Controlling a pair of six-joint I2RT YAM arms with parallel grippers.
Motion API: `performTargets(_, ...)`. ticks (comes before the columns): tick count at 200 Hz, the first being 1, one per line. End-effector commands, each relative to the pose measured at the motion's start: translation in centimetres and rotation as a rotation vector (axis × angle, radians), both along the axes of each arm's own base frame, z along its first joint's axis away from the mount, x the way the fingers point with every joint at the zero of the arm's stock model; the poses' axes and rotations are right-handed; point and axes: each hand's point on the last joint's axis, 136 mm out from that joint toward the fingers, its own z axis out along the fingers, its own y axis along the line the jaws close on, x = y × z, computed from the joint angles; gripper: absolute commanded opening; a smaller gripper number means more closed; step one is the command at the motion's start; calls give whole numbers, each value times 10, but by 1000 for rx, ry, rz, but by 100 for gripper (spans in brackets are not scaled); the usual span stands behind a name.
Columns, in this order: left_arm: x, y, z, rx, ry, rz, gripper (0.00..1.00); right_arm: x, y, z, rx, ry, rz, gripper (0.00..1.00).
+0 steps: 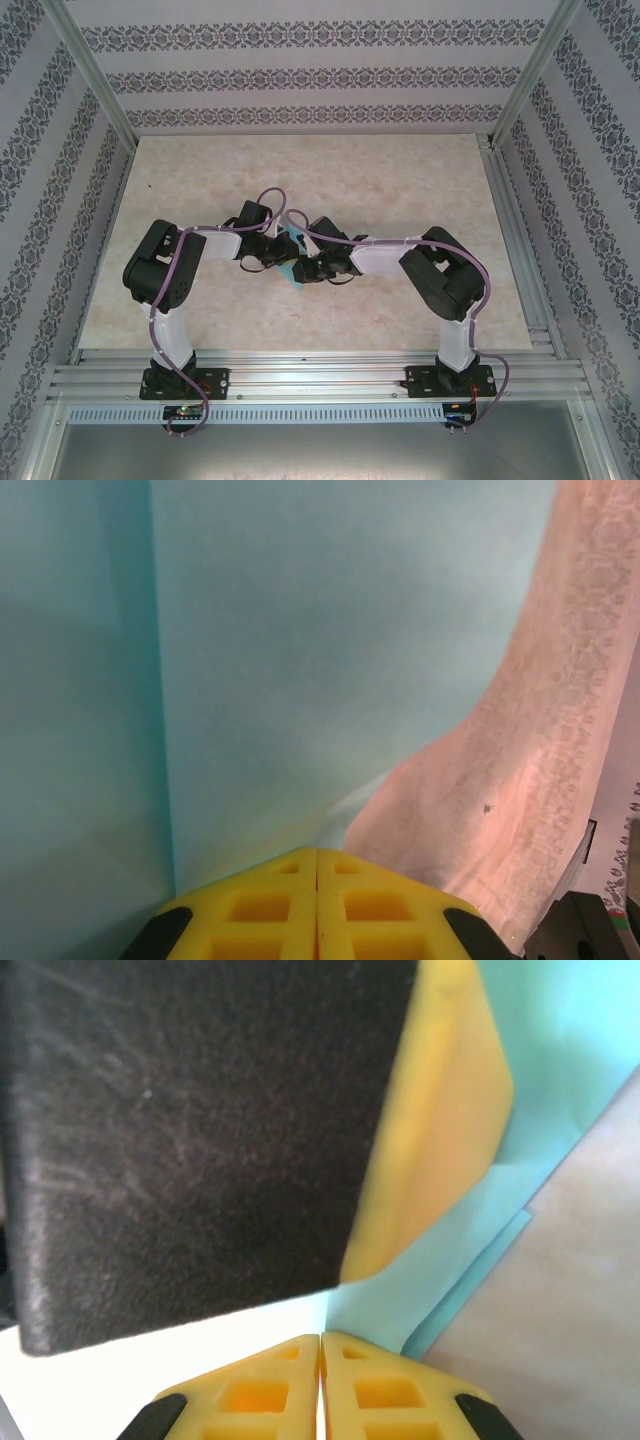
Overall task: Fold a paper plane with a square sheet of paper (fold left side to right side)
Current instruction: Fourth fold the wing at the center of the table.
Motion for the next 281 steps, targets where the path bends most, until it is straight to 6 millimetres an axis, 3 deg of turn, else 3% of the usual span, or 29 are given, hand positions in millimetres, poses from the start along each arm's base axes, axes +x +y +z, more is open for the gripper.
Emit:
performTargets(1, -6, 29, -47, 169, 56, 50, 7, -48, -23, -32, -116, 119, 40, 10)
performTargets(78, -7, 29, -49, 176, 62, 47, 6, -77, -34, -29, -115, 135, 69, 10)
performTargets(110, -6, 29, -48, 170, 61, 47, 7, -62, -30, 0, -48, 88, 42, 12)
performTargets(131, -8, 28, -48, 169, 64, 43, 7, -48, -20, 26, 8, 38, 34, 13)
performTargets(150, -7, 27, -47, 167, 61, 40, 7, -41, -9, 35, 58, 10, 30, 13)
performTargets(211, -8, 24, -45, 163, 60, 33, 7, -24, 12, 25, 98, -11, 9, 13)
performTargets(246, -6, 23, -41, 155, 55, 30, 7, -17, -5, -1, -2, -5, -23, 14)
performTargets(281, -3, 20, -32, 145, 41, 18, 8, -33, -22, -29, -111, 53, -8, 14)
